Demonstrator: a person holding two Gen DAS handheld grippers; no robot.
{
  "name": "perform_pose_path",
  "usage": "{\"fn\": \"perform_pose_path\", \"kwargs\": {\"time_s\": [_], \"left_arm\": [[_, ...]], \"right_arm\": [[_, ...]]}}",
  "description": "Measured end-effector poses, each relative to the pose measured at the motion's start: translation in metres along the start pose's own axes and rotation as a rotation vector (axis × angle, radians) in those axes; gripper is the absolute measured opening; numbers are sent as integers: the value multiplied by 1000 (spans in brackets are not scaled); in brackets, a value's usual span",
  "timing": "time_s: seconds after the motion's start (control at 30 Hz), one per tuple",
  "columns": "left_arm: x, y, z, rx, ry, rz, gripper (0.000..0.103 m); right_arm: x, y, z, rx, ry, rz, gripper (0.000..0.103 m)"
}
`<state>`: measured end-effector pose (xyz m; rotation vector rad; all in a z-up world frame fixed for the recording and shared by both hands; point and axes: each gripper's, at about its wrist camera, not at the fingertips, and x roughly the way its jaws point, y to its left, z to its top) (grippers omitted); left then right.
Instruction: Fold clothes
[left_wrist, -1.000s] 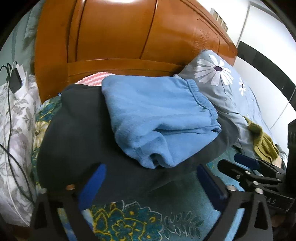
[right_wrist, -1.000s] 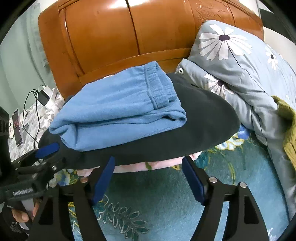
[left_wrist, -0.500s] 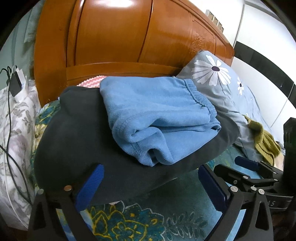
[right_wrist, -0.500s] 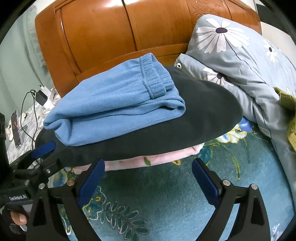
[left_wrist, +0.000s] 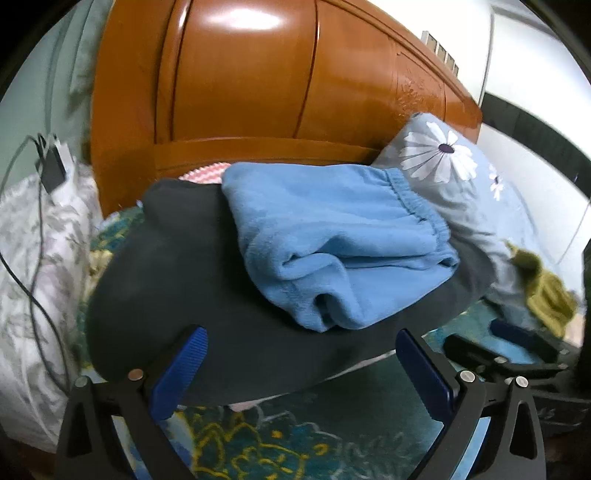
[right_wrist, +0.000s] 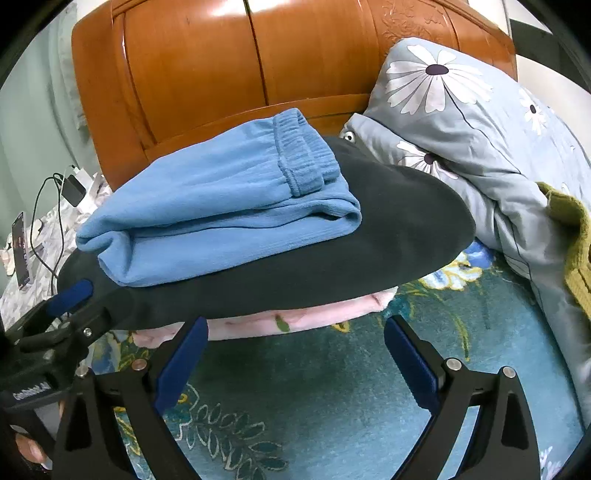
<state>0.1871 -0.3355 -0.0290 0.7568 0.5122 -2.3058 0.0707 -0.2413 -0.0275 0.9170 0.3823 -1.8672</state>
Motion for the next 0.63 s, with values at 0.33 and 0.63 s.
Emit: {"fn": "perform_pose_path", "kwargs": {"time_s": [0.33, 0.63], "left_arm": [[4, -4, -7, 47, 4, 62, 103], [6, -5, -9, 40, 11, 84, 103]], "right_arm": [[6, -2, -4, 2, 16, -11, 97], [8, 0, -5, -7, 31, -16, 97]]}}
